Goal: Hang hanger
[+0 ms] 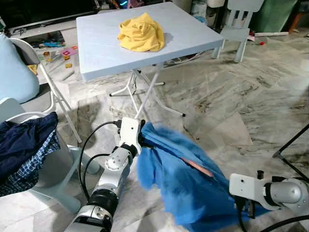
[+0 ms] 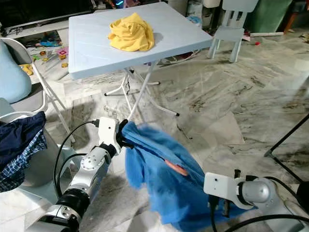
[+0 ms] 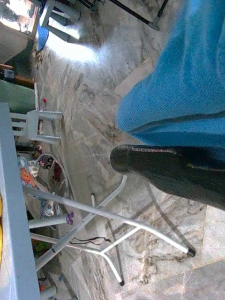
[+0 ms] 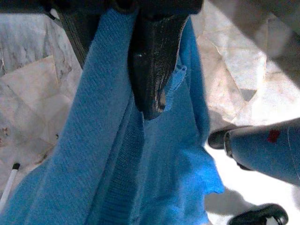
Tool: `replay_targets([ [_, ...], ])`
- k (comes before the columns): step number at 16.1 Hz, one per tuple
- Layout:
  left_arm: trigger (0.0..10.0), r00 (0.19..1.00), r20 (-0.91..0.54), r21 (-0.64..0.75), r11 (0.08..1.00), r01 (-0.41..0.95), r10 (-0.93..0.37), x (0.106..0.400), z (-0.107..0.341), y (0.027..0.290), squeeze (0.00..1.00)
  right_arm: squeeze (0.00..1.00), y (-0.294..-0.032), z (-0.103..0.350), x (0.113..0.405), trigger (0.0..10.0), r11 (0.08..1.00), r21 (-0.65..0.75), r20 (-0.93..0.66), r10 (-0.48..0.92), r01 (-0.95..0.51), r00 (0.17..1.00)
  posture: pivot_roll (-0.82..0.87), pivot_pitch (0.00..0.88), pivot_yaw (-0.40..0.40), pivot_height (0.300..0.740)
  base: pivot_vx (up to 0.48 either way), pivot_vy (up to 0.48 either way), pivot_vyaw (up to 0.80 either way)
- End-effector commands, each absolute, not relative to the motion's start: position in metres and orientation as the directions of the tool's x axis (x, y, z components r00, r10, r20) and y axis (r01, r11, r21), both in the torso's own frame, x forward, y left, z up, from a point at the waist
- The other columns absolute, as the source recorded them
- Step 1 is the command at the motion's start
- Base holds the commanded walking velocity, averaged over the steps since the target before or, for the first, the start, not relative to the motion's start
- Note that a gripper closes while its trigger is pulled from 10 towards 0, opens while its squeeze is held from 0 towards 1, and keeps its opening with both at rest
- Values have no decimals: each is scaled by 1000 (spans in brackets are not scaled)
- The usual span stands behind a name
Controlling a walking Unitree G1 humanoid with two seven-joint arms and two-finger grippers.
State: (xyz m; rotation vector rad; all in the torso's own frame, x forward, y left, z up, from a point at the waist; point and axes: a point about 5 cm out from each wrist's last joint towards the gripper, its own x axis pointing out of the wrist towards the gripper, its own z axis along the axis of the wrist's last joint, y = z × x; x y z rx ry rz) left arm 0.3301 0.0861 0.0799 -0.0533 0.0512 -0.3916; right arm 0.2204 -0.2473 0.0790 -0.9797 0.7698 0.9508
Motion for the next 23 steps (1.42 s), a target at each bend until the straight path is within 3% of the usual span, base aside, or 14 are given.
replay_targets([
  [1, 0, 940, -8, -51, 939, 341, -342, 338, 91, 100, 0, 0, -263, 78, 214, 10000, 224, -308, -902, 240, -925, 359, -146, 78, 52, 740, 0, 0, 0],
  [4, 0, 943, -33, -51, 943, 330, -332, 339, 88, 101, 0, 0, -282, 79, 207, 10000, 172, -294, -930, 175, -940, 322, -155, 76, 52, 740, 0, 0, 0],
  [6, 0, 926, -139, -12, 935, 354, -352, 335, 73, 98, 0, 0, -278, 92, 215, 10000, 193, -333, -896, 239, -923, 373, -155, 76, 52, 740, 0, 0, 0],
  [9, 0, 907, -214, -10, 929, 370, -364, 329, 59, 100, 0, 0, -257, 139, 228, 10000, 250, -364, -775, 453, -897, 441, -161, 82, 54, 740, 0, 0, 0],
  [12, 0, 904, -245, 3, 933, 361, -349, 330, 55, 108, 0, 0, -276, 174, 224, 10000, 260, -364, -753, 483, -894, 447, -167, 84, 56, 740, 0, 0, 0],
  [15, 0, 900, -268, -4, 935, 355, -343, 330, 53, 111, 0, 0, -280, 200, 218, 10000, 276, -337, -719, 542, -900, 435, -174, 85, 63, 740, 0, 0, 0],
  [17, 0, 898, -268, -11, 934, 358, -348, 330, 53, 109, 0, 0, -280, 208, 223, 10000, 295, -368, -694, 545, -882, 471, -176, 84, 62, 740, 0, 0, 0],
  [18, 8745, 890, -270, -32, 927, 373, -367, 329, 53, 102, 0, 0, -276, 200, 226, 10000, 286, -386, -695, 536, -877, 480, -176, 83, 62, 740, 0, 0, 0],
  [19, 10000, 884, -266, -77, 923, 378, -384, 328, 53, 94, 0, 0, -267, 188, 226, 10000, 270, -392, -691, 544, -879, 476, -165, 81, 61, 740, 0, 0, 0],
  [20, 10000, 883, -251, -108, 918, 382, -397, 327, 55, 89, 431, 0, -261, 181, 229, 10000, 278, -403, -675, 553, -872, 488, -163, 82, 61, 740, 0, 0, 0],
  [21, 10000, 881, -235, -113, 912, 394, -410, 327, 57, 86, 431, 0, -256, 178, 230, 10000, 283, -405, -666, 561, -869, 493, -160, 82, 60, 740, 0, 0, 0],
  [22, 10000, 880, -198, -169, 900, 402, -431, 327, 61, 81, 1000, 0, -248, 171, 231, 10000, 272, -414, -661, 566, -869, 493, -159, 82, 60, 740, 0, 0, 0],
  [23, 10000, 912, -116, -134, 916, 378, -393, 330, 74, 81, 1000, 0, -236, 156, 233, 10000, 260, -427, -662, 563, -866, 495, -158, 82, 60, 740, 0, 0, 0],
])
